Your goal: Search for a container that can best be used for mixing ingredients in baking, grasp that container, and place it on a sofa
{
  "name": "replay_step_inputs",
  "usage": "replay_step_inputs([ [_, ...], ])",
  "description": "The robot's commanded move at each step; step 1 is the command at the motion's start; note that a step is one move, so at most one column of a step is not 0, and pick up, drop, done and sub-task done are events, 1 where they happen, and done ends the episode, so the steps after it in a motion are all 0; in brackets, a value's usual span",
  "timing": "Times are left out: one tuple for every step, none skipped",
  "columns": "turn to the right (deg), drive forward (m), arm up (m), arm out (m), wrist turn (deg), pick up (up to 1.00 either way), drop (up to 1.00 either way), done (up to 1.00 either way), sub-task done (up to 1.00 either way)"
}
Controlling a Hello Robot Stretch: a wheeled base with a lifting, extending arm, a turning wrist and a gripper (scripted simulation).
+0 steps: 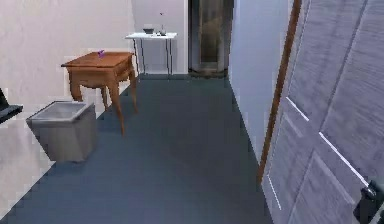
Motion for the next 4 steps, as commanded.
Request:
replay_step_inputs([
  [-6.0, 0.0, 0.0, 0.0, 0.0, 0.0, 0.0, 0.0, 0.0],
  [0.0, 1.0, 0.0, 0.0, 0.0, 0.0, 0.0, 0.0, 0.0],
  [0.0, 1.0, 0.0, 0.0, 0.0, 0.0, 0.0, 0.0, 0.0],
  [0.0, 1.0, 0.0, 0.0, 0.0, 0.0, 0.0, 0.0, 0.0],
])
